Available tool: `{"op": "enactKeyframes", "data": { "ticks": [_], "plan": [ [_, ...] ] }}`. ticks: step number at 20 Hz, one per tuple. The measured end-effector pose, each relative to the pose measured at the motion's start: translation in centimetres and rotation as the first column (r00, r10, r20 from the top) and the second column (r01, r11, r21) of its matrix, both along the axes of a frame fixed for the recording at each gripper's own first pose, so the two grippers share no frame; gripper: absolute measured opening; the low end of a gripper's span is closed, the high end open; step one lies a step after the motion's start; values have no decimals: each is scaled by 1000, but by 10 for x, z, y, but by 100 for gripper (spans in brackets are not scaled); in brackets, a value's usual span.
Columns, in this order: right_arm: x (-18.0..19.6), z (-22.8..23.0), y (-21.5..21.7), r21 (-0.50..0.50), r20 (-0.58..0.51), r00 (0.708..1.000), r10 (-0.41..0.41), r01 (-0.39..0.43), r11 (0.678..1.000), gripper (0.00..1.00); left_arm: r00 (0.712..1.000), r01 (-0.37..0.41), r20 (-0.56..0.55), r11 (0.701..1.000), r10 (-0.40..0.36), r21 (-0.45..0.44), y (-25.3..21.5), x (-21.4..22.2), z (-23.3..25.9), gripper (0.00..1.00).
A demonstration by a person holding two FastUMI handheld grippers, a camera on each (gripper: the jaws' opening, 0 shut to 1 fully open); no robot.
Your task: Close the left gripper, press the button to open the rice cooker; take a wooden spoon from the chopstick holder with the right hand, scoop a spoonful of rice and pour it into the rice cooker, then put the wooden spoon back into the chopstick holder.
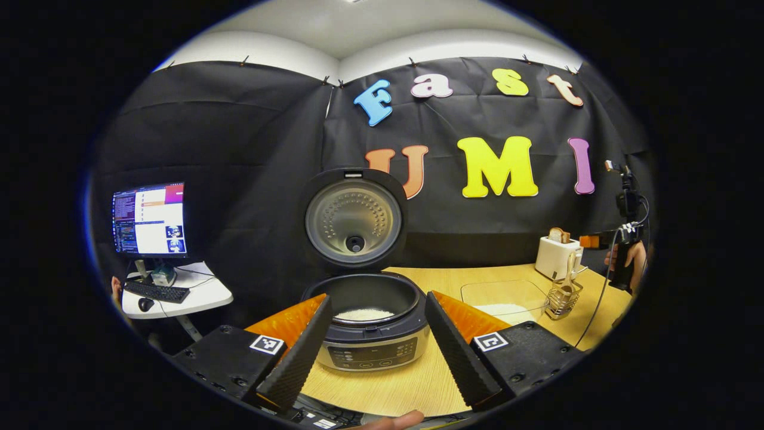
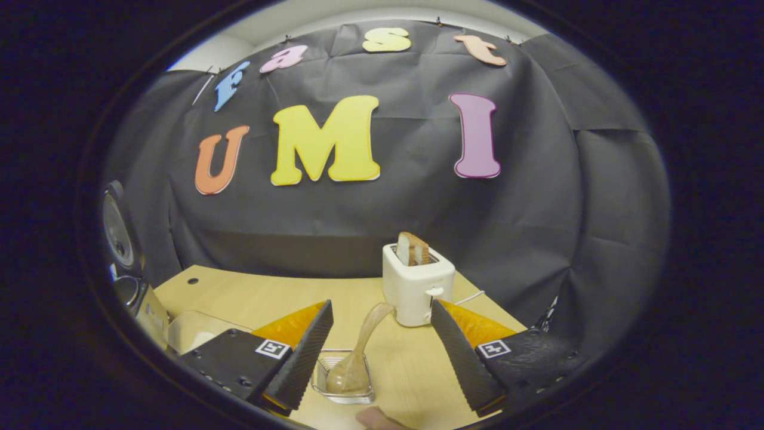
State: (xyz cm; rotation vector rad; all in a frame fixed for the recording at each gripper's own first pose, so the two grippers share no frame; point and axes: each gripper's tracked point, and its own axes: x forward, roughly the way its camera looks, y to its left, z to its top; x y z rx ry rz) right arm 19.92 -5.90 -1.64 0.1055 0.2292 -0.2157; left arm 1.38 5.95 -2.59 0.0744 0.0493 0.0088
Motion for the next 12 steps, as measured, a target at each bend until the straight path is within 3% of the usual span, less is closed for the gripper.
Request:
{"op": "enactKeyframes", "data": {
  "ticks": [4, 8, 12],
  "plan": [
    [-47, 17, -12, -30, 48, 998, 36, -35, 999, 98, 1000, -10, 10, 1000, 10, -6, -6, -7, 7, 99],
    [-103, 32, -27, -117, 122, 992, 5, 10, 993, 96, 1000, 1, 22, 1000, -1, -8, -14, -4, 27, 99],
    [-142, 19, -27, -96, 136, 990, 28, -14, 995, 96, 999, -1, 50, 1000, 2, -18, -15, 20, 63, 99]
  ]
}}
